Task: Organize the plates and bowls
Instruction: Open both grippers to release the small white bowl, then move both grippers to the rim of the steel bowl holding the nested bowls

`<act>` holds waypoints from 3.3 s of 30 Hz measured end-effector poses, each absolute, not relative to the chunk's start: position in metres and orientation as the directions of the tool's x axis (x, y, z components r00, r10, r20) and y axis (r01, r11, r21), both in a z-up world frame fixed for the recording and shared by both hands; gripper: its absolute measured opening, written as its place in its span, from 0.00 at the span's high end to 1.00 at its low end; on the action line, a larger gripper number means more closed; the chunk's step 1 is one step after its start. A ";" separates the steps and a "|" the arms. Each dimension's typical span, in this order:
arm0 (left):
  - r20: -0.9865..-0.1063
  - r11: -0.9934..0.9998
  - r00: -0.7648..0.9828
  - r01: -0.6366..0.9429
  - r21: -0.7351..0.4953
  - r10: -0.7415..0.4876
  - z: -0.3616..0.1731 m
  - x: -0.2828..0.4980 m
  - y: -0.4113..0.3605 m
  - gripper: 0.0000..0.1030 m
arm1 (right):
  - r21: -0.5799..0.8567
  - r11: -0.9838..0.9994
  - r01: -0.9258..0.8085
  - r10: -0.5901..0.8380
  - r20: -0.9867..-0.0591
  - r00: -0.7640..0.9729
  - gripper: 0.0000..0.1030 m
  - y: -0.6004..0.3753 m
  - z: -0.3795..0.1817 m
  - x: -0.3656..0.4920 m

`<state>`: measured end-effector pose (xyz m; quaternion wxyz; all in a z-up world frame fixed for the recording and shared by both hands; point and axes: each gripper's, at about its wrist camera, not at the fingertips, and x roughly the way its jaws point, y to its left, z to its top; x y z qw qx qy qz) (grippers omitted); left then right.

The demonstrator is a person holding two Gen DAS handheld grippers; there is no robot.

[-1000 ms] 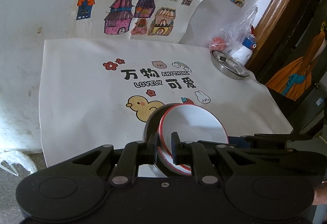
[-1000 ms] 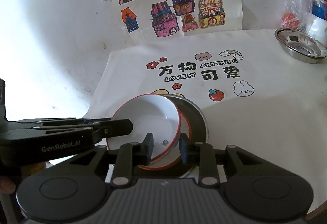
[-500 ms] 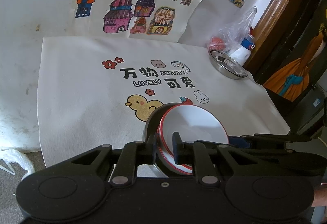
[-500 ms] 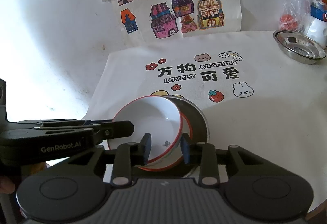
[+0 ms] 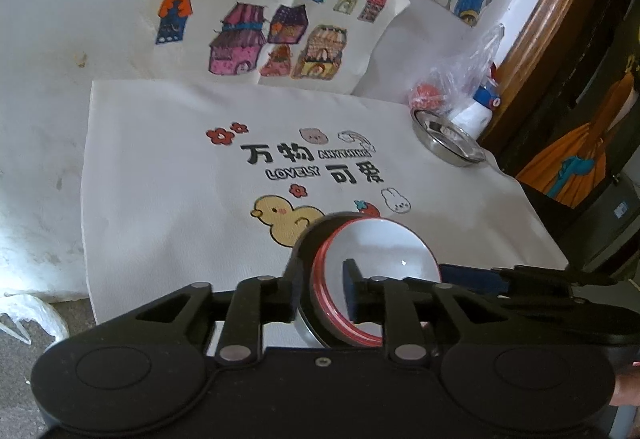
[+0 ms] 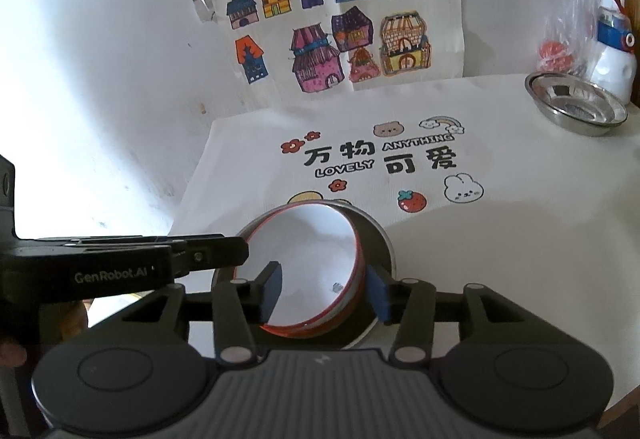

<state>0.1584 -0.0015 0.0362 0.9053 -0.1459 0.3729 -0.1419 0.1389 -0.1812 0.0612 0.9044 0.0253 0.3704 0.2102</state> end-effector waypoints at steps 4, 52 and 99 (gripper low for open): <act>-0.628 0.919 0.694 0.132 -0.371 -0.353 0.039 0.157 0.003 0.69 | 0.190 0.912 -0.363 0.395 -0.645 0.654 0.40 -0.183 0.066 0.134; -0.582 0.976 0.799 0.029 -0.216 -0.152 0.017 0.085 0.023 0.01 | 0.024 0.999 0.023 -0.010 -0.436 0.900 0.00 -0.207 0.043 0.045; -0.611 0.983 0.779 0.033 -0.182 -0.140 0.009 0.114 0.000 0.01 | 0.073 0.997 0.028 0.013 -0.507 0.862 0.00 -0.217 0.019 0.077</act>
